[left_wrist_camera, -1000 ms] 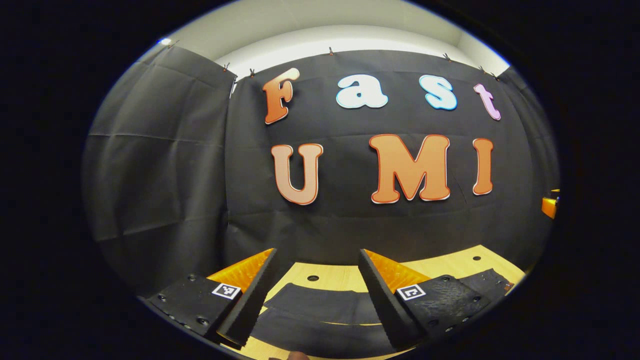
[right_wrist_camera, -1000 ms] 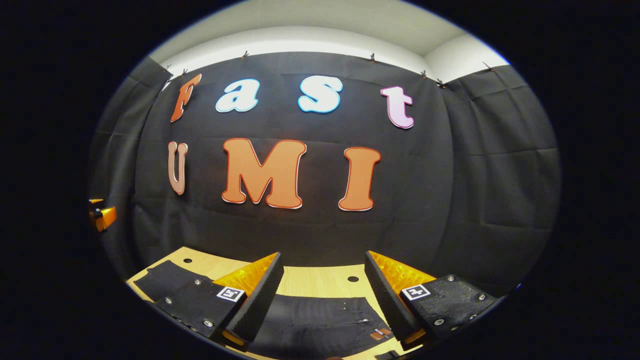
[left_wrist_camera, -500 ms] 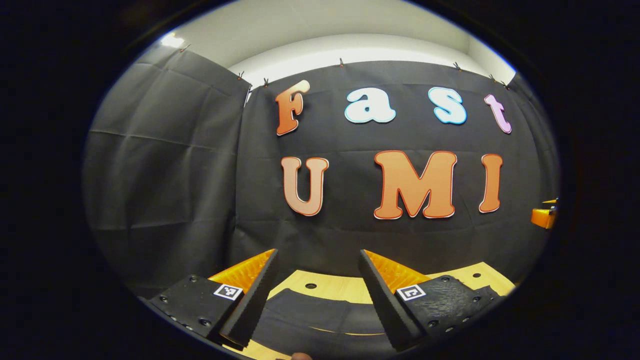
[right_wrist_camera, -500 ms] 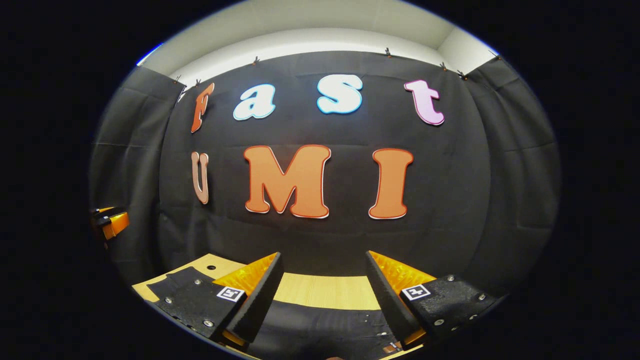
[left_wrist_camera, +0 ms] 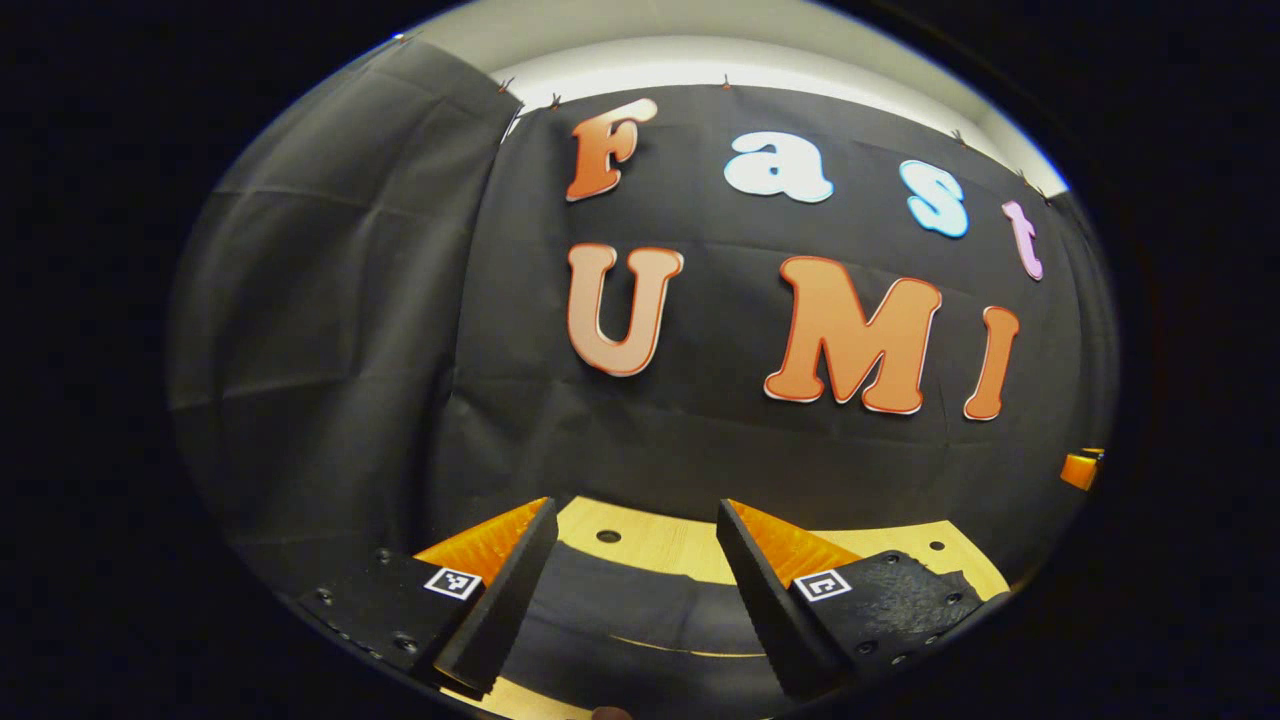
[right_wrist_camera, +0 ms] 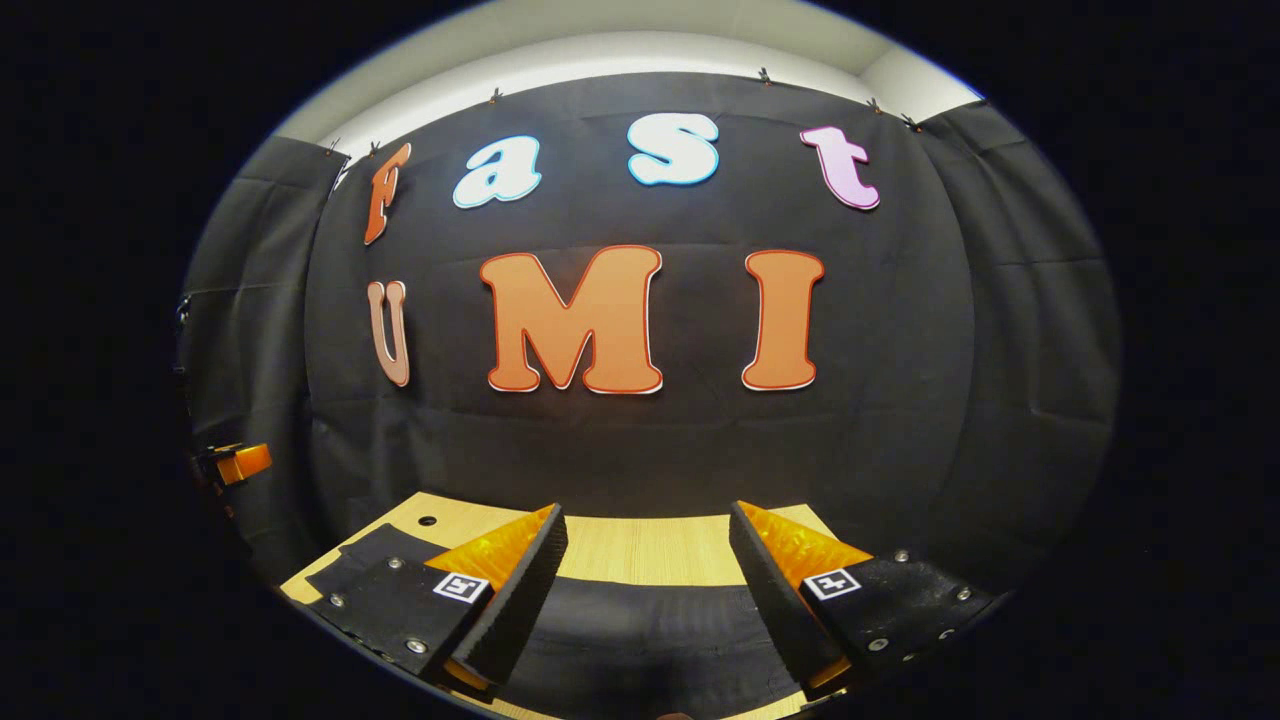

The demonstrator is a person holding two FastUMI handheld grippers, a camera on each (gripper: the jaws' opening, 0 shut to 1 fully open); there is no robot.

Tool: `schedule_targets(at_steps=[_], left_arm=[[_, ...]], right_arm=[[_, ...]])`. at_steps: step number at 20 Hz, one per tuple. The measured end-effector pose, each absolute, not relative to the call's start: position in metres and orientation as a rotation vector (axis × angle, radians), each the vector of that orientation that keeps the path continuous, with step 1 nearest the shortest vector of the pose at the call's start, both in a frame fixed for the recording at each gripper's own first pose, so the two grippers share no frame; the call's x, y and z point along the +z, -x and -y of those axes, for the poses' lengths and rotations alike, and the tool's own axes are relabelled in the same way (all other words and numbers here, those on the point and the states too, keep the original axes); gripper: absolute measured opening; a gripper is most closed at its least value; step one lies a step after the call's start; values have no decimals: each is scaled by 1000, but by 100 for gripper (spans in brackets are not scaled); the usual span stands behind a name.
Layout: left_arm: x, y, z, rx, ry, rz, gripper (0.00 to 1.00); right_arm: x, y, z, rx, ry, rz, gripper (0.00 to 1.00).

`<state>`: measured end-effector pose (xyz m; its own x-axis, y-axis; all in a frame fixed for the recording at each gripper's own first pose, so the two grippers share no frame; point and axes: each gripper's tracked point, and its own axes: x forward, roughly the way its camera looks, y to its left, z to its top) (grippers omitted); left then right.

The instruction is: Grasp the waist and the cuffs of the jeans and fold them to make the two legs overlap; first hold the waist and fold one-third of the jeans toward the cuffs, then hold the cuffs and fold the remaining one-third in the same direction to finish folding.

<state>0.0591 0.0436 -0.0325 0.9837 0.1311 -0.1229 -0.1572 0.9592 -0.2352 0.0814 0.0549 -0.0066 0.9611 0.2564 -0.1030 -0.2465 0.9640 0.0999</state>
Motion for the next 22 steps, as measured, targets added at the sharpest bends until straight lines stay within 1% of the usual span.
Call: schedule_targets(at_steps=[3, 5, 7, 8, 9, 12, 14, 15, 17, 18, 19, 20, 21, 22], left_arm=[[-68, -55, -52, 134, 398, -195, 98], [-102, -49, -61, 152, 474, -250, 98], [-139, -41, -64, 165, 578, -327, 98], [-156, -38, -65, 164, 639, -356, 95], [-173, -31, -68, 173, 691, -386, 98], [-227, -19, -78, 244, 766, -478, 98], [-271, -8, -80, 289, 842, -570, 98], [-290, -1, -79, 312, 891, -609, 98], [-323, 5, -74, 358, 974, -661, 98], [-336, 7, -72, 369, 1002, -683, 98], [-350, 9, -69, 381, 1029, -711, 95], [-358, 8, -66, 387, 1063, -730, 98], [-365, 9, -65, 400, 1100, -743, 96], [-372, 9, -65, 414, 1133, -752, 98]], right_arm=[[-16, -89, -57, 254, -104, -150, 100], [-20, -91, -64, 273, -129, -172, 99], [-28, -94, -68, 292, -142, -197, 100], [-32, -95, -73, 307, -153, -218, 100], [-33, -94, -78, 324, -168, -233, 98], [-41, -94, -81, 344, -184, -264, 98], [-49, -95, -85, 347, -176, -294, 98], [-53, -96, -87, 349, -177, -308, 100], [-63, -99, -87, 351, -184, -338, 100], [-66, -99, -87, 351, -191, -355, 98], [-69, -98, -89, 352, -203, -374, 98], [-72, -97, -90, 356, -219, -395, 98], [-76, -98, -91, 358, -236, -412, 99], [-79, -98, -91, 357, -249, -427, 98]])
